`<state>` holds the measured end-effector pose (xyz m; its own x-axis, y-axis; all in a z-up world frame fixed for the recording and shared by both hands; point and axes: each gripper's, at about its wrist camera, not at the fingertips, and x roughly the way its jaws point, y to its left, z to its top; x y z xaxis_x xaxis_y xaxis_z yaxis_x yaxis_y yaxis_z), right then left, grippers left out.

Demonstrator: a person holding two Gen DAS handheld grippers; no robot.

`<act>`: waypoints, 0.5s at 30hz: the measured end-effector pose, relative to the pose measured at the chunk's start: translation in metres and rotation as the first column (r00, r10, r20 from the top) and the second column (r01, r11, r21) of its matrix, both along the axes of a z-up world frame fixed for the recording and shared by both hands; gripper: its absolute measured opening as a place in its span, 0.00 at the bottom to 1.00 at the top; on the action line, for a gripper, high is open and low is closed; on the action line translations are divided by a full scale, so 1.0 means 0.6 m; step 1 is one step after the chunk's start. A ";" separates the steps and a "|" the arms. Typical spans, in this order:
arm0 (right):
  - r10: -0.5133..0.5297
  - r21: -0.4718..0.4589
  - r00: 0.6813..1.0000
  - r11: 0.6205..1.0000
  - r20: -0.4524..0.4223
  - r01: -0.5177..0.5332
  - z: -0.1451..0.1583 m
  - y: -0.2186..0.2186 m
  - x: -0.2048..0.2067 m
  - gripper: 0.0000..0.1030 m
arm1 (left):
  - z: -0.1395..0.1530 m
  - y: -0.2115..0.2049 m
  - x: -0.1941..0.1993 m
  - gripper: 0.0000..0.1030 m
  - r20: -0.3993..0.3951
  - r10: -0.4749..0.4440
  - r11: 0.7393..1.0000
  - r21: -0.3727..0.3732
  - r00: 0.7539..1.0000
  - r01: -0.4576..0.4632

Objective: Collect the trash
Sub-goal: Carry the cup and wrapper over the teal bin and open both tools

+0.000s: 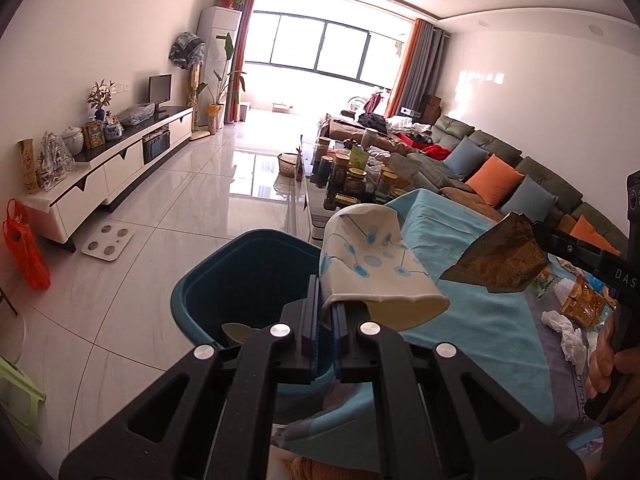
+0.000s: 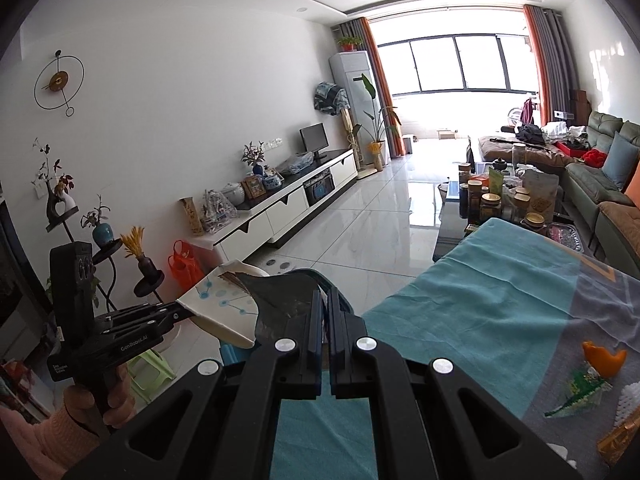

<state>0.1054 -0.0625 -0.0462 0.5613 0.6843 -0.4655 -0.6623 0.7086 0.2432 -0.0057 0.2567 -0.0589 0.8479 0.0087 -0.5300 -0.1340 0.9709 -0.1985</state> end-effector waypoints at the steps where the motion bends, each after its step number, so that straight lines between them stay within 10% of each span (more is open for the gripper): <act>1: 0.008 0.001 1.000 1.000 -0.010 -0.008 -0.003 0.009 0.007 0.02 | -0.002 0.009 0.001 0.05 -0.003 0.010 1.000 0.001 1.000 -0.010; 15: 0.046 -0.042 0.996 0.998 -0.075 -0.049 -0.031 0.107 0.066 0.02 | -0.051 0.077 0.028 0.05 -0.090 0.115 0.993 0.016 0.989 -0.114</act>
<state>0.1448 0.0016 -0.0650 0.4915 0.6877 -0.5343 -0.6770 0.6876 0.2623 0.0108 0.3027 -0.0895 0.7892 0.1091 -0.6044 -0.2618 0.9500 -0.1703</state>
